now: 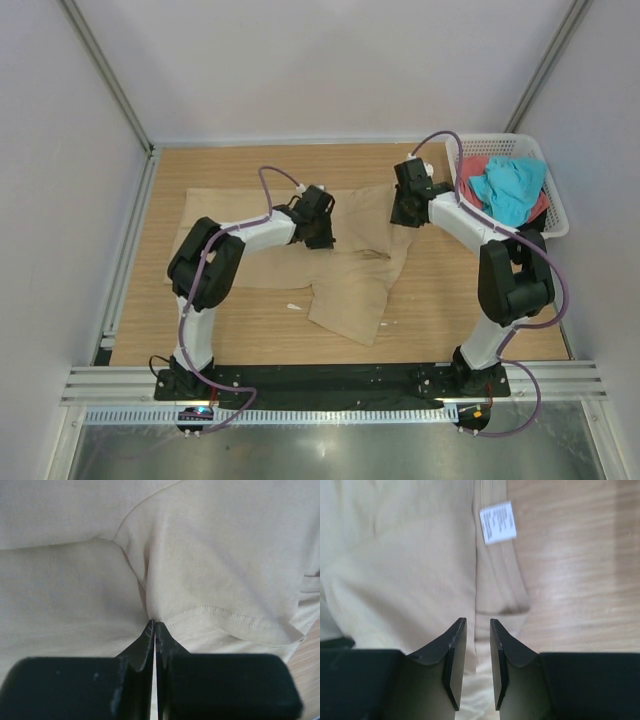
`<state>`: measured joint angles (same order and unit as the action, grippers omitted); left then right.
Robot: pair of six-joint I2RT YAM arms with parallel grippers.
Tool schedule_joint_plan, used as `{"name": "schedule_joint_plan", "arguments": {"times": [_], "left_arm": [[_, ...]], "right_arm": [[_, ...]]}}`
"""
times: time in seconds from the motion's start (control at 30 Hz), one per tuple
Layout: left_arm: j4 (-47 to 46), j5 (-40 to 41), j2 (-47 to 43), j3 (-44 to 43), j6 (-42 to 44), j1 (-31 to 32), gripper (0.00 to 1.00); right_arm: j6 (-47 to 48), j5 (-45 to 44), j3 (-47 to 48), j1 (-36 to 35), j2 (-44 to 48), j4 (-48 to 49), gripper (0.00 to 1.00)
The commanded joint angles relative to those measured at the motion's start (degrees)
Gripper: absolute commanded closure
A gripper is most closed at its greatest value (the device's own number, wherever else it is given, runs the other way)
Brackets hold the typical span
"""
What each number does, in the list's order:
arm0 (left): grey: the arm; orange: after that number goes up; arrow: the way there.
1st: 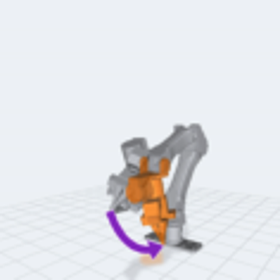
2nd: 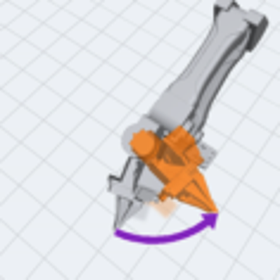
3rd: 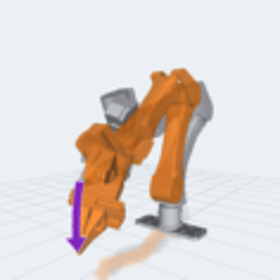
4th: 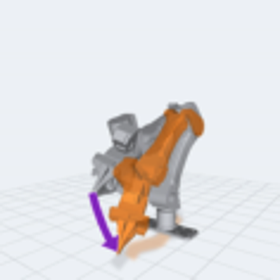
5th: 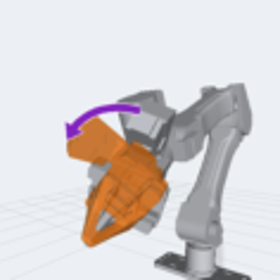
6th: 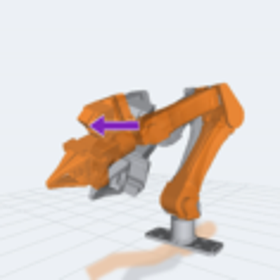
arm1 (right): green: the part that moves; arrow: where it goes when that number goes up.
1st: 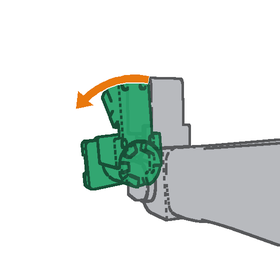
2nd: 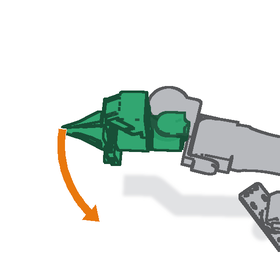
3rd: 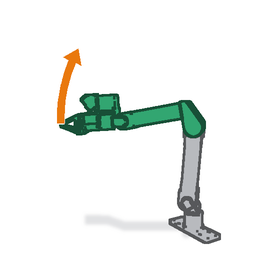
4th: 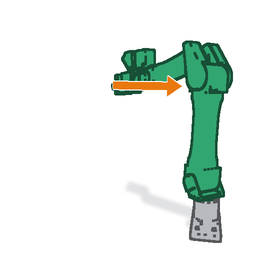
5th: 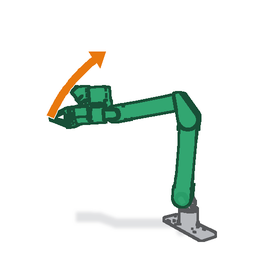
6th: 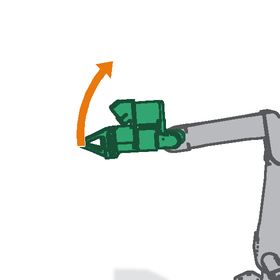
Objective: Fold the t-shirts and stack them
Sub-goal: Fold the tshirt
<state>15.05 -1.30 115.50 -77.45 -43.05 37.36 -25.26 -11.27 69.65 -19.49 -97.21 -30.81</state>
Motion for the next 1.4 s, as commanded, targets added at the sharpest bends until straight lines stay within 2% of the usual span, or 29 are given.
{"name": "schedule_joint_plan", "arguments": {"times": [0.0,0.17,0.27,0.3,0.37,0.47,0.67,0.9,1.2,1.27,1.37], "left_arm": [[1.6,2.7,-0.7,-2.9,0.8,-0.4,1.00],[8.8,7.4,-2.2,-5.3,1.0,-0.4,1.00],[9.1,6.7,-3.1,-5.4,1.4,-1.1,1.00],[9.4,6.0,-3.3,-6.1,1.6,-1.2,0.92],[11.3,5.2,-3.2,-7.4,2.6,-1.7,0.66],[13.2,5.3,-3.7,-9.6,3.9,-2.3,0.61],[12.6,4.6,-2.2,-12.4,5.8,-8.4,0.60],[11.6,3.8,5.2,-21.3,9.9,-17.2,0.61],[11.5,1.7,15.5,-30.0,10.0,-23.8,0.61],[11.7,-0.8,16.7,-30.8,9.4,-24.8,0.62],[11.4,-1.2,19.1,-31.1,7.5,-26.7,0.62]], "right_arm": [[1.2,1.1,5.6,2.1,-2.2,5.0,0.68],[2.8,5.3,11.0,5.9,-9.0,8.0,0.67],[3.7,6.9,15.3,7.9,-13.4,7.9,0.67],[4.2,8.6,16.0,8.4,-14.2,8.6,0.67],[4.7,12.7,17.7,9.8,-15.8,10.4,0.67],[5.4,15.8,19.9,11.3,-18.5,11.4,0.67],[7.1,21.3,22.0,12.5,-22.1,14.4,0.67],[8.7,21.2,24.6,13.1,-25.5,14.9,0.67],[9.8,20.9,29.0,14.2,-30.3,13.9,0.68],[9.4,19.3,29.6,14.8,-30.6,13.1,0.72],[8.4,18.9,28.4,16.1,-29.8,13.6,0.92]]}}
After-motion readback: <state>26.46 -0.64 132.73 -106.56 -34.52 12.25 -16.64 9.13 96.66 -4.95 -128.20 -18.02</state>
